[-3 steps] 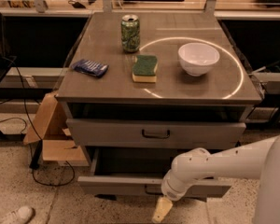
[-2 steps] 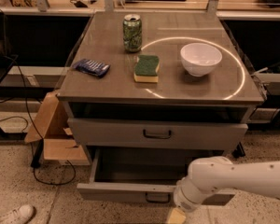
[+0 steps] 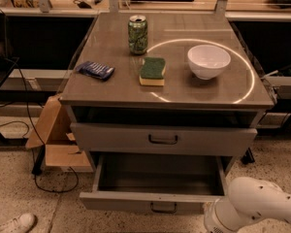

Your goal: Open middle drawer

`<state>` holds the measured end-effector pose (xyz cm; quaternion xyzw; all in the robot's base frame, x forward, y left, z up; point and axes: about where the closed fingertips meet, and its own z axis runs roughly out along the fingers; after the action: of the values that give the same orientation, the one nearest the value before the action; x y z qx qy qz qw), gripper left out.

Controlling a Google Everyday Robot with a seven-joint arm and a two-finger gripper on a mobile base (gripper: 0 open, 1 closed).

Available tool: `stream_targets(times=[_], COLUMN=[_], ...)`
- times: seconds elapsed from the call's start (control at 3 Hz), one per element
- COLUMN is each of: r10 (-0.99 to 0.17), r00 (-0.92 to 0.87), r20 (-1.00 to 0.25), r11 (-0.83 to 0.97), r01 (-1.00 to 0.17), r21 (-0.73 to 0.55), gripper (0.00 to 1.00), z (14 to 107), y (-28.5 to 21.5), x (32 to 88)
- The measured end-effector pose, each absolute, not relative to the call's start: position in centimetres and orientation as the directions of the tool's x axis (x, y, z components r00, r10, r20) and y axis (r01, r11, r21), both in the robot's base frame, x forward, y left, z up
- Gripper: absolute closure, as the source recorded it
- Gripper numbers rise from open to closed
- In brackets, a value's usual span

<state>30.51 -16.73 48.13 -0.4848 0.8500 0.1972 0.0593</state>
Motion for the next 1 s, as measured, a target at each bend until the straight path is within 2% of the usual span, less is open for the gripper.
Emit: stream_targets(times=[0.67,1.0], r10=[-0.809,-0.814], r00=[-0.487,-0.483], r20=[-0.329,-0.324], r11=[0.454,0.447], r01=[-0.873,-0.876], r21=[0.177,0.181], gripper=[0.00,0.00], z=[47.8,47.4], y=[-15.3,-15.1], x=[37.8,37.7])
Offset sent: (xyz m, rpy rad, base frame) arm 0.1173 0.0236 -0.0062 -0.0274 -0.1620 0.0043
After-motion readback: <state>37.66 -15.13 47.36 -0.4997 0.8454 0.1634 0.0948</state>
